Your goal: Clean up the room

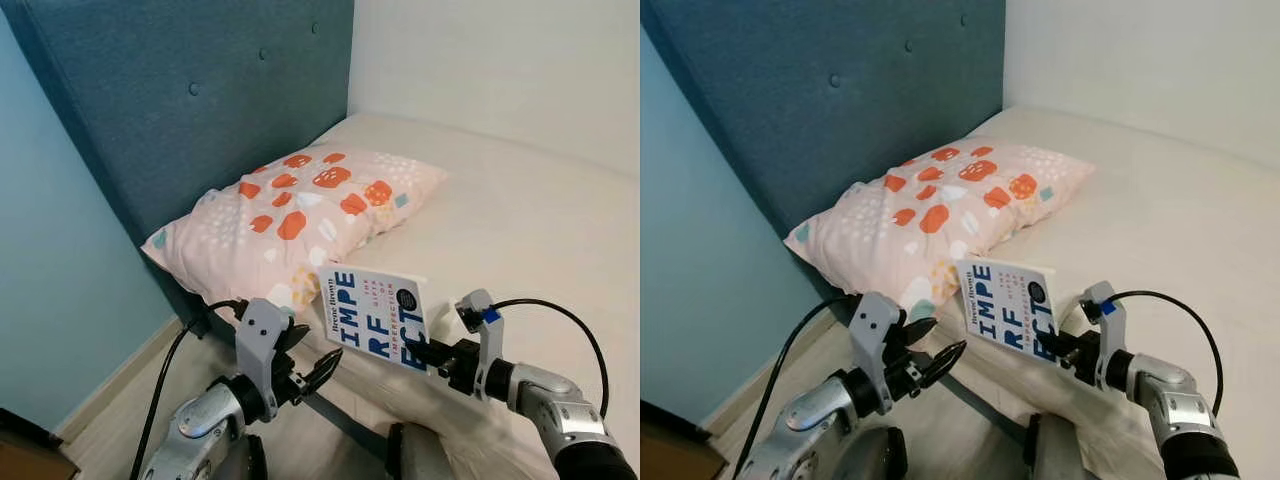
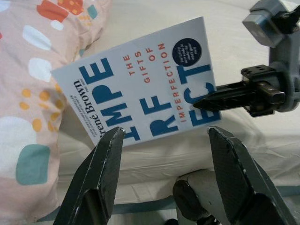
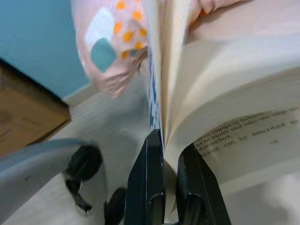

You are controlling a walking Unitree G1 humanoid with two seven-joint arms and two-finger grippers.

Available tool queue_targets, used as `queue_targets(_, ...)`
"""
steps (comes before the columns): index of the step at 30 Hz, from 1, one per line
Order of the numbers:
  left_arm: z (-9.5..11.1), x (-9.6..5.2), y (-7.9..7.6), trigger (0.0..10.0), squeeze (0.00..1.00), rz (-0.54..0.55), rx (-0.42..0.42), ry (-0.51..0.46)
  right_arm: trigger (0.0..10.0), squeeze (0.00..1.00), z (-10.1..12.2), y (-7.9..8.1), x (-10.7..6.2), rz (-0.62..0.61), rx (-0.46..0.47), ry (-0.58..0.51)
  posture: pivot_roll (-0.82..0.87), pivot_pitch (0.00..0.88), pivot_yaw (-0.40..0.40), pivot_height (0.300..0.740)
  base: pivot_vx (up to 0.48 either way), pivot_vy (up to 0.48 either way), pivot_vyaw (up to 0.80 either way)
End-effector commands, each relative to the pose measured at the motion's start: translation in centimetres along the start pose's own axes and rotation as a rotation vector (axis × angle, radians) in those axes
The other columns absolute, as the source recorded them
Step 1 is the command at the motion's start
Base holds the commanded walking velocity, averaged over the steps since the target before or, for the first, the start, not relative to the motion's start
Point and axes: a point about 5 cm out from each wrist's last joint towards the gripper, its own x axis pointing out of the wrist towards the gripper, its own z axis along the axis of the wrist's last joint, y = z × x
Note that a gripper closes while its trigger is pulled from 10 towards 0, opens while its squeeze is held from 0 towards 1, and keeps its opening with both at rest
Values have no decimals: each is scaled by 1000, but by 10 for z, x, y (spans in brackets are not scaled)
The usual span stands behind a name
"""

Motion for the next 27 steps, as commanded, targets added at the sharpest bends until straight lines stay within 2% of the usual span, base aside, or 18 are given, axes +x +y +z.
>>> queue_targets(1,-1,-1,-3,10000,0,-45,1,26,10000,0,1,-4,3,-87,17,-61,98,221,23,591,0,0,0)
queue_targets(16,6,-2,-1,10000,0,-89,28,53,10000,0,-12,5,23,-41,143,-46,147,274,41,581,0,0,0)
queue_targets(23,14,0,1,10000,0,-60,42,38,10000,0,-3,4,29,10,108,-23,162,290,34,567,0,0,0)
queue_targets(27,16,1,0,10000,0,-52,40,32,10000,0,-1,1,26,32,68,7,169,293,26,567,0,0,0)
